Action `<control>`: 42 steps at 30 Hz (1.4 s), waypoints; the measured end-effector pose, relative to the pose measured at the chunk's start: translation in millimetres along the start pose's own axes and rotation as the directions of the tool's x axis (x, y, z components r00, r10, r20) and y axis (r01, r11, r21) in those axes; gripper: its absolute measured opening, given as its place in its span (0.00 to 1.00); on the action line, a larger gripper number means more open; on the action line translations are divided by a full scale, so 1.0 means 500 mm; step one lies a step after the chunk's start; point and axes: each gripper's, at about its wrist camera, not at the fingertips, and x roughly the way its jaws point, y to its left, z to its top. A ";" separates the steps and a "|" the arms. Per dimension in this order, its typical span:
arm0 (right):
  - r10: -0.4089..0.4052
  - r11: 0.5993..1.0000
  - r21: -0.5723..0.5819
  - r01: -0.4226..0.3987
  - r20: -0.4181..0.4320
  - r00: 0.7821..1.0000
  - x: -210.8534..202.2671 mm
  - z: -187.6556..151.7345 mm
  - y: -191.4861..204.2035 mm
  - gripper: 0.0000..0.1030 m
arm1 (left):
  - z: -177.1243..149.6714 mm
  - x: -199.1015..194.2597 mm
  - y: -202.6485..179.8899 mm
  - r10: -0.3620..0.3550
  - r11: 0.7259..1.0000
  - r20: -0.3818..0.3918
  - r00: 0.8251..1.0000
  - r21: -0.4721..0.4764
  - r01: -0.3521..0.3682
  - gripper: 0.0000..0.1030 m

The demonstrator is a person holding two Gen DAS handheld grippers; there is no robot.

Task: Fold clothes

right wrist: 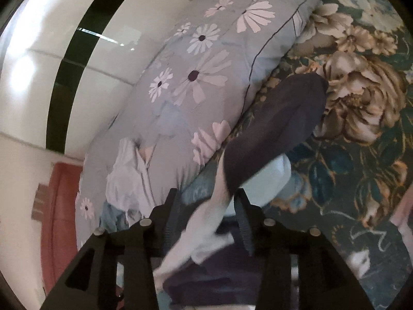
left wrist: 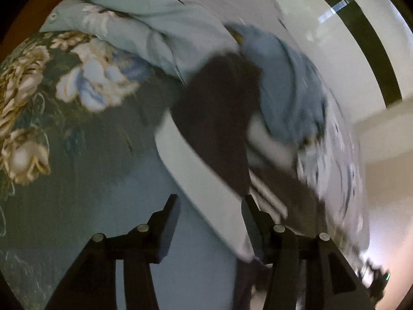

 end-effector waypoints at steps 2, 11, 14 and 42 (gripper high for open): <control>-0.009 1.000 -0.025 0.008 -0.021 1.000 -0.013 -0.028 -0.003 0.43 | -0.037 0.005 -0.018 0.001 0.999 -0.029 1.000 0.035 0.000 0.52; -0.261 0.935 -0.308 0.176 -0.262 0.929 0.012 -0.238 -0.060 0.43 | -0.224 0.084 -0.123 0.076 0.977 -0.186 0.980 0.211 -0.035 0.52; -0.367 0.873 -0.438 0.214 -0.304 0.879 0.038 -0.297 -0.072 0.43 | -0.286 0.110 -0.158 0.106 0.962 -0.234 0.966 0.269 -0.040 0.52; -0.537 0.721 -0.521 0.458 -0.002 0.843 0.089 -0.244 -0.064 0.43 | -0.308 0.165 -0.220 0.210 0.900 -0.209 0.955 0.422 -0.106 0.51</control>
